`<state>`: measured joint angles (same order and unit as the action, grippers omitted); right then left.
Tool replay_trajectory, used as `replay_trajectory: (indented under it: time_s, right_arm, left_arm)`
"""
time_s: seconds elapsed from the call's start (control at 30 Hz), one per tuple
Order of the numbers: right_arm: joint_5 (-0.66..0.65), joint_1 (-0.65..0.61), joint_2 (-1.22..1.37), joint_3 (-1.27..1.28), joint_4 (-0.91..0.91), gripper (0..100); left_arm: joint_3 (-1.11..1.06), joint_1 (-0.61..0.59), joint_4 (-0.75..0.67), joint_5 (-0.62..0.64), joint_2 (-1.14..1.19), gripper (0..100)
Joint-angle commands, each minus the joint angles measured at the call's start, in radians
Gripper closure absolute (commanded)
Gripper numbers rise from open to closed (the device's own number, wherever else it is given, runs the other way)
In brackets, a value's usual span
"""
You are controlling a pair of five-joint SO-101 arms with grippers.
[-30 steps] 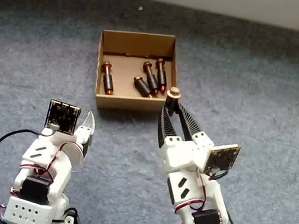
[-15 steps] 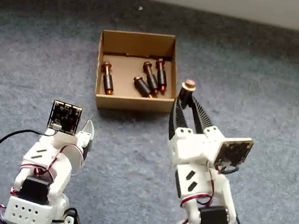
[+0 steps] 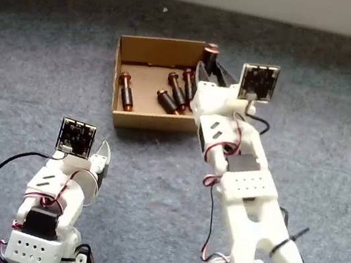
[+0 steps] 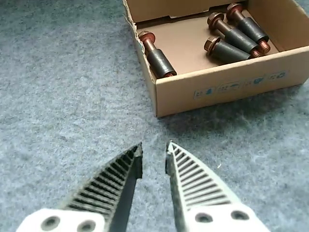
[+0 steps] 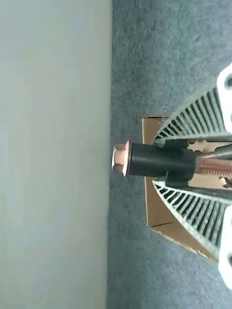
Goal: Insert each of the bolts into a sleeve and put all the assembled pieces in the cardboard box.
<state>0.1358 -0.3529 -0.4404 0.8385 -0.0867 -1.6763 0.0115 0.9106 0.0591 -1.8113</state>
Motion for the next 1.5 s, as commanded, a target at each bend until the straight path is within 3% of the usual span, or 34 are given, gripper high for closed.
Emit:
replay_trajectory:
  time_s: [0.0,0.3,0.5,0.73,0.93,1.1,1.47]
  right_arm:
    - [0.005,0.012,0.174,-0.157,-0.120,99.4]
    - [0.006,0.010,0.547,-0.334,-0.185,98.8]
    - [0.005,-0.012,0.572,-0.338,-0.182,86.5]
    - [0.005,-0.016,0.555,-0.337,-0.180,85.8]
    - [0.005,-0.018,0.372,-0.263,-0.025,87.0]
    - [0.005,-0.018,0.125,-0.147,0.153,99.8]
    - [0.005,-0.018,-0.406,0.237,0.337,98.6]
  left_arm:
    - [-0.018,-0.001,0.003,-0.009,0.002,90]
    - [-0.018,0.001,0.034,-0.009,0.002,90]
    - [-0.018,0.001,0.035,-0.009,0.002,90]
    - [-0.018,0.001,0.037,-0.009,0.002,90]
    - [-0.018,0.001,0.037,-0.009,0.002,90]
    - [-0.018,-0.002,0.037,-0.009,0.002,90]
    - [-0.018,-0.005,0.037,-0.009,0.002,90]
